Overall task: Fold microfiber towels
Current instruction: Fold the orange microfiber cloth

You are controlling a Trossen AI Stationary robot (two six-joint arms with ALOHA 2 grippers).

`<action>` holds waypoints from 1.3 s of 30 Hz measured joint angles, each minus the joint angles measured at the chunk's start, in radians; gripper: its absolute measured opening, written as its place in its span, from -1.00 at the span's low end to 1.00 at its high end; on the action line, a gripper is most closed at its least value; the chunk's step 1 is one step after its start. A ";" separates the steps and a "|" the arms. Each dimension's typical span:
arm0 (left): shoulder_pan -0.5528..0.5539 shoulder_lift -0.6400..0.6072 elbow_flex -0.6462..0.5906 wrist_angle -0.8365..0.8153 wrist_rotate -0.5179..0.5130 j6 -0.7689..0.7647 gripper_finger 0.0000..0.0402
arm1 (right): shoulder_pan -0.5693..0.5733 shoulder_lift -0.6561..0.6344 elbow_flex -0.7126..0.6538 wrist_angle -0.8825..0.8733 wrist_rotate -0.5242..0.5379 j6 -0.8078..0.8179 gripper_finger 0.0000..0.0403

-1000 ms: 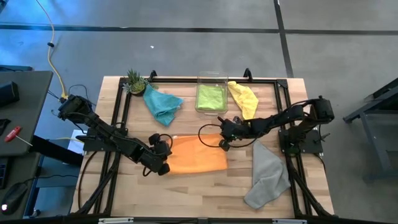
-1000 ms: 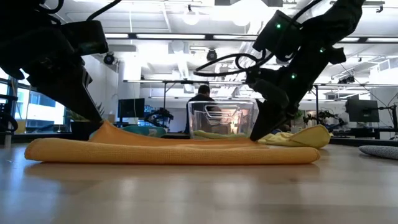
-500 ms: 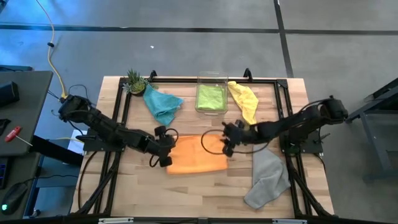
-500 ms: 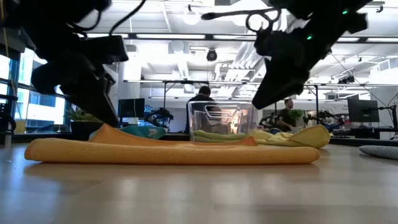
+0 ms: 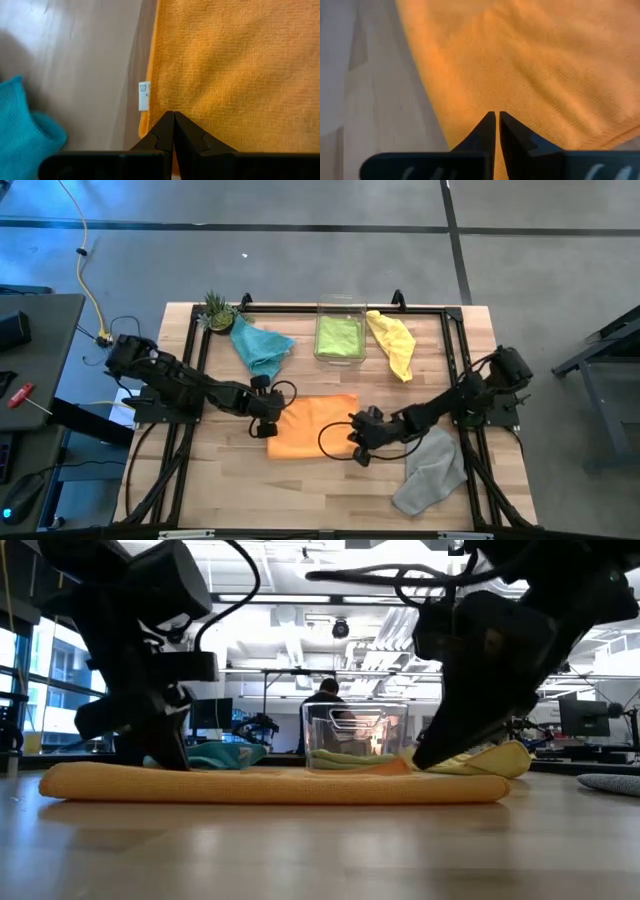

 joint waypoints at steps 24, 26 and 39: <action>-0.165 -0.001 0.001 -0.025 0.006 -0.193 -1.00 | -0.086 -0.007 0.003 -0.233 -0.030 -0.041 -1.00; -0.180 -0.002 0.001 -0.029 0.010 -0.218 -1.00 | -0.092 -0.017 0.003 -0.256 -0.029 -0.056 -1.00; -0.311 0.000 0.000 0.034 0.025 -0.394 -1.00 | -0.164 -0.055 0.001 -0.339 -0.015 -0.172 -1.00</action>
